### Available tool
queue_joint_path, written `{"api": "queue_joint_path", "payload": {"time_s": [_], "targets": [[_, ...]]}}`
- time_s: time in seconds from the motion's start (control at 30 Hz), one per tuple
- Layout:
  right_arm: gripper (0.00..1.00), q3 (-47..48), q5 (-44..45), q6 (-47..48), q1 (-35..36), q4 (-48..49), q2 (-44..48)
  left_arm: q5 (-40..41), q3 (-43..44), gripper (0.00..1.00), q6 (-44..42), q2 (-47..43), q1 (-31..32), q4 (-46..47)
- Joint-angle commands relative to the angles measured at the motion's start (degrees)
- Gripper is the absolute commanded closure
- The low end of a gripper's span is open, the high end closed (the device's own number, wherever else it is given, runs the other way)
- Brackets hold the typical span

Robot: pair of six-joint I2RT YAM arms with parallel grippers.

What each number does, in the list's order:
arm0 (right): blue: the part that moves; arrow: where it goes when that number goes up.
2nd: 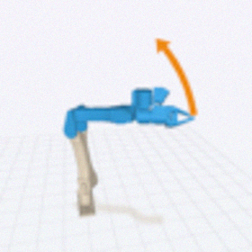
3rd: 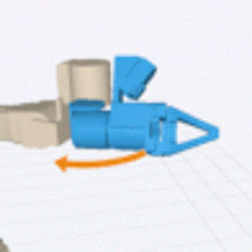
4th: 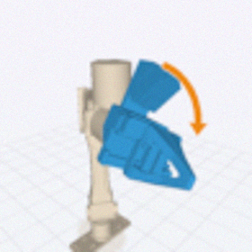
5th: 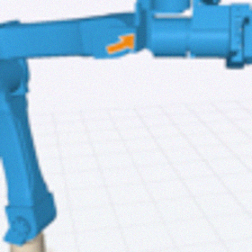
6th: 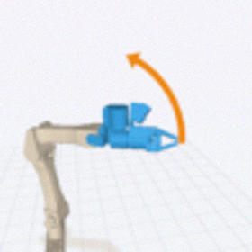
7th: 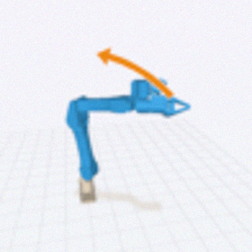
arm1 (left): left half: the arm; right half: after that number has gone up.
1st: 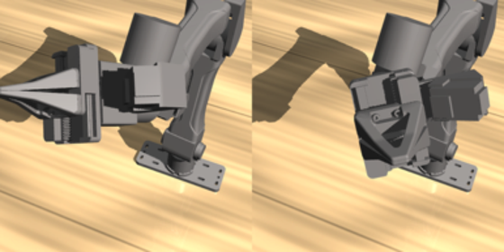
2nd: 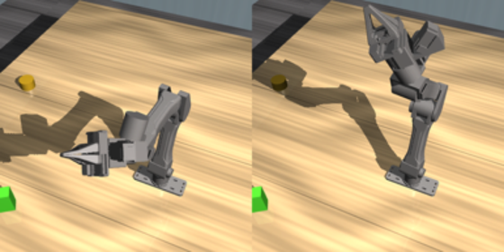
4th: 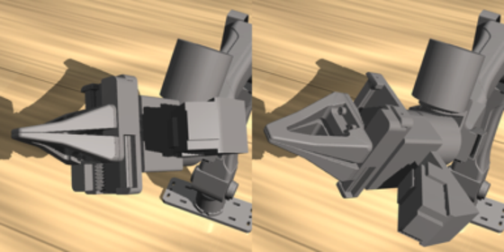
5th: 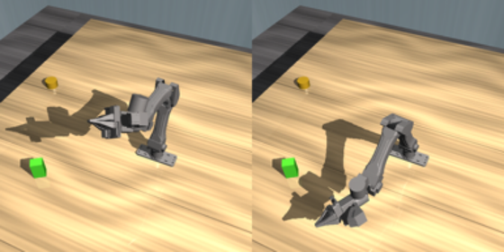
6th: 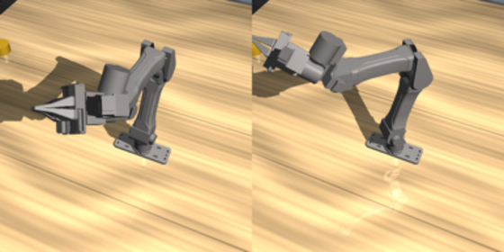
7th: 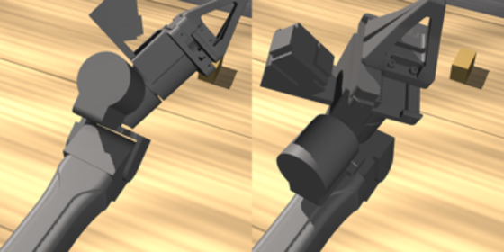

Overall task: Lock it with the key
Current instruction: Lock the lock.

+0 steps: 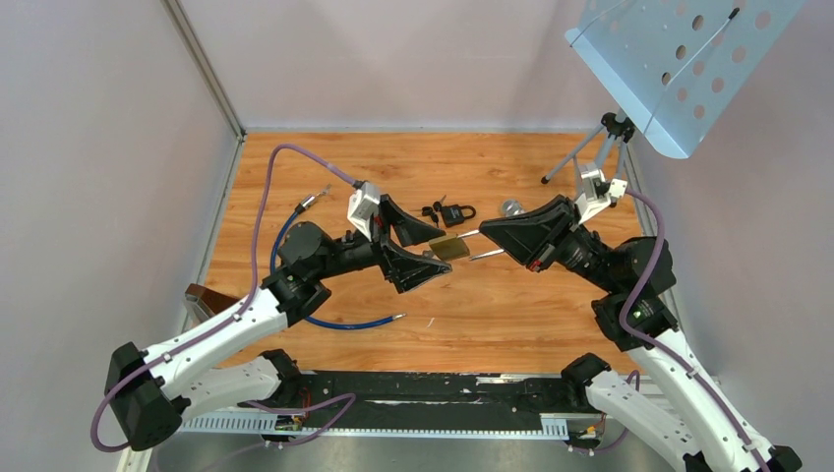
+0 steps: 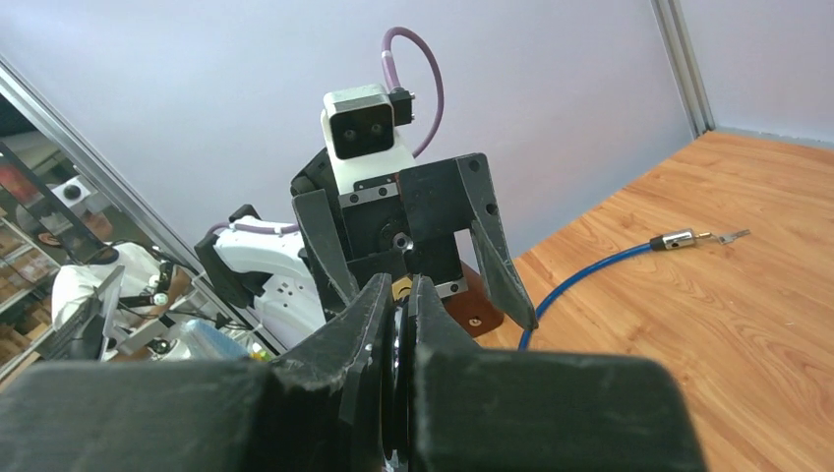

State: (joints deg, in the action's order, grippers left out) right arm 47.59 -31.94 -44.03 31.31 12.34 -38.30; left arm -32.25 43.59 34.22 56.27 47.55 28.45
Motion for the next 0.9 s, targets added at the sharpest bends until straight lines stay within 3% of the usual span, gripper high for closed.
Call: {"api": "queue_joint_path", "payload": {"time_s": [0.0, 0.13, 0.37, 0.57, 0.87], "targets": [[1.0, 0.4, 2.8, -4.3, 0.1, 8.5, -0.1, 1.1, -0.4, 0.08, 2.4, -0.1, 0.0, 10.6], [1.0, 0.2, 2.9, -5.6, 0.0, 9.5, -0.7, 1.4, -0.2, 0.07, 2.8, 1.2, 0.1, 13.0], [1.0, 0.0, 2.6, -6.7, 0.1, 10.2, -1.0, 0.8, 0.9, 0.38, 4.7, 3.1, 0.0, 13.2], [1.0, -1.0, 3.4, -7.8, 0.0, 11.5, -0.5, 0.8, -1.4, 0.31, 7.3, 3.7, 0.1, 17.4], [1.0, -1.9, 3.9, -9.3, 0.1, 12.3, -0.6, 0.0, -1.6, 0.49, 11.2, 6.6, 0.0, 22.5]]}}
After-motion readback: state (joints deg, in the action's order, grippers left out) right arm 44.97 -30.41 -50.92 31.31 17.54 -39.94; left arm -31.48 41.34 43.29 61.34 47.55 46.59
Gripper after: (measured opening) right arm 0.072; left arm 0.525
